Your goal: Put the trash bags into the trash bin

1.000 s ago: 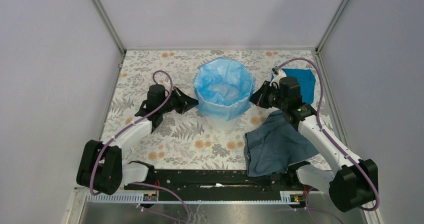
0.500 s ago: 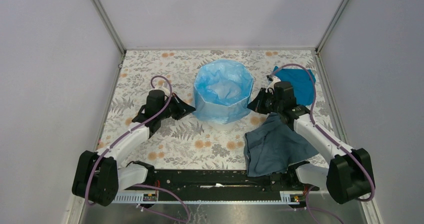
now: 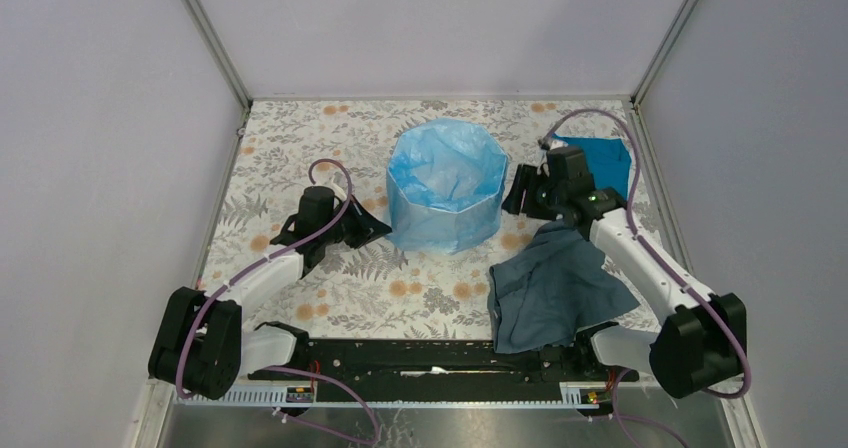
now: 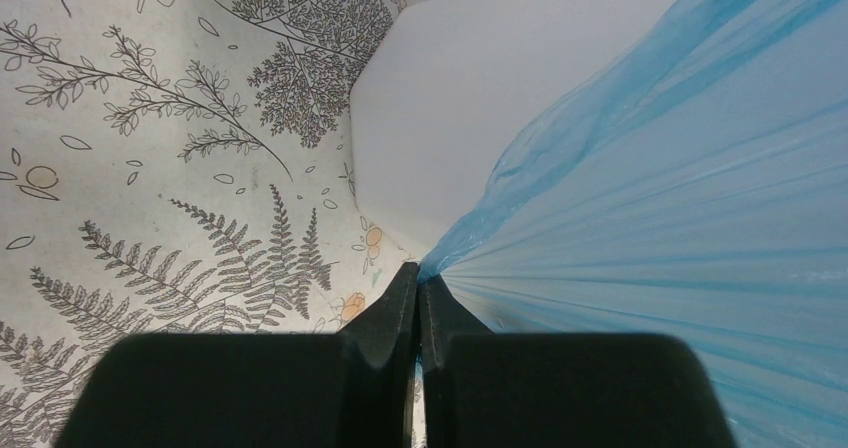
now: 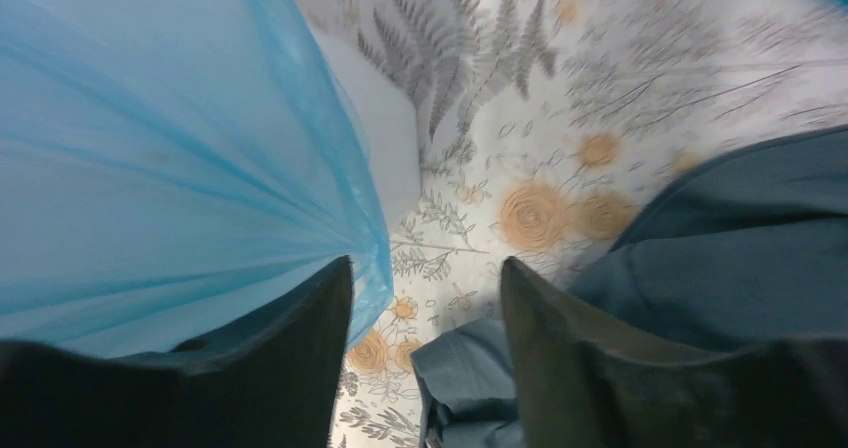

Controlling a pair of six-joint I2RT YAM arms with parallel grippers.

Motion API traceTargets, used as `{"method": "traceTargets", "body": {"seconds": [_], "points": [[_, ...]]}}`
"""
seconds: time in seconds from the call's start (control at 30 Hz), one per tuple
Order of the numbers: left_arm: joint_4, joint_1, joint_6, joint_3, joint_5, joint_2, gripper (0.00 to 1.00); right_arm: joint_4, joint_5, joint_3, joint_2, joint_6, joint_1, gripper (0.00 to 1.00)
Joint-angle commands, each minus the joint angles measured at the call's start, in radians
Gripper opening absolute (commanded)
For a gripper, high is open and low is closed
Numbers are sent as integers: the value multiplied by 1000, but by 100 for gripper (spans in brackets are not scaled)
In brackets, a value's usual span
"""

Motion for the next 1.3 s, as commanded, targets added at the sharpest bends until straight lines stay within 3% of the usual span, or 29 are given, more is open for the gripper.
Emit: {"method": "traceTargets", "body": {"seconds": [0.0, 0.1, 0.3, 0.43, 0.53, 0.7, 0.87, 1.07, 1.27], "points": [[7, -4, 63, 41, 11, -30, 6, -215, 168, 285, -50, -132, 3, 75], [4, -4, 92, 48, 4, -19, 7, -273, 103, 493, 21, -170, 33, 79], [32, -5, 84, 44, 28, 1, 7, -337, 29, 835, 222, -145, 263, 78], [19, -5, 89, 57, 29, -2, 8, -226, -88, 801, 304, -100, 282, 78], [11, -5, 93, 59, 20, -11, 7, -233, -77, 829, 405, -127, 282, 89], [11, -5, 89, 47, 20, -17, 5, -238, 73, 912, 530, -172, 282, 94], [15, -5, 84, 53, 30, -24, 2, -229, 356, 942, 591, -169, 296, 97], [-2, -5, 87, 86, 48, -31, 3, -265, 207, 908, 534, -145, 346, 100], [-3, -5, 91, 101, 74, -36, 18, -335, 150, 781, 406, -138, 364, 100]]}}
